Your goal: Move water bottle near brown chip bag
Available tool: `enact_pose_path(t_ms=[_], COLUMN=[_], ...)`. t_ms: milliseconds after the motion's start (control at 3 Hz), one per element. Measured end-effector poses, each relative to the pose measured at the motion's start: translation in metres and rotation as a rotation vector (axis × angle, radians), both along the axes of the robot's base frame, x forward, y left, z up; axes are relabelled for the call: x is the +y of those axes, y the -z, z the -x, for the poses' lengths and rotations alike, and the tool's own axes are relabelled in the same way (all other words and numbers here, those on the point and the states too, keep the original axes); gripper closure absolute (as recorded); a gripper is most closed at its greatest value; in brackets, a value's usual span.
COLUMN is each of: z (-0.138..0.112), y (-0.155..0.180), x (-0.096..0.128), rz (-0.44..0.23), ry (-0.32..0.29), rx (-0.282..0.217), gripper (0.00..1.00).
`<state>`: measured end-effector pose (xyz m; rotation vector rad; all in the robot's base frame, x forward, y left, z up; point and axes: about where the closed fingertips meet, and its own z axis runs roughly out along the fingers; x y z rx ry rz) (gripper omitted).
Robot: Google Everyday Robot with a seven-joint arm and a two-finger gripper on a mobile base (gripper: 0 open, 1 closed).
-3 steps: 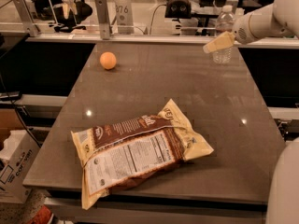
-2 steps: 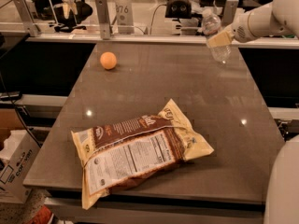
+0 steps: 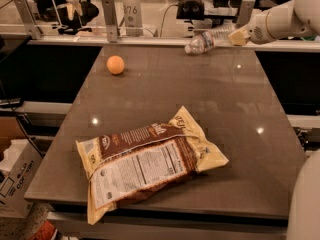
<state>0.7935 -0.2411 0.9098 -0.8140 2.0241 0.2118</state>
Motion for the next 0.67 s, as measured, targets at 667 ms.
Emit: enact_pose_path(t_ms=[667], z=[0.0138], y=[-0.0030], x=[0.0136], rz=[-0.012], ry=[-0.051], rx=[0.008], gripper=[0.82])
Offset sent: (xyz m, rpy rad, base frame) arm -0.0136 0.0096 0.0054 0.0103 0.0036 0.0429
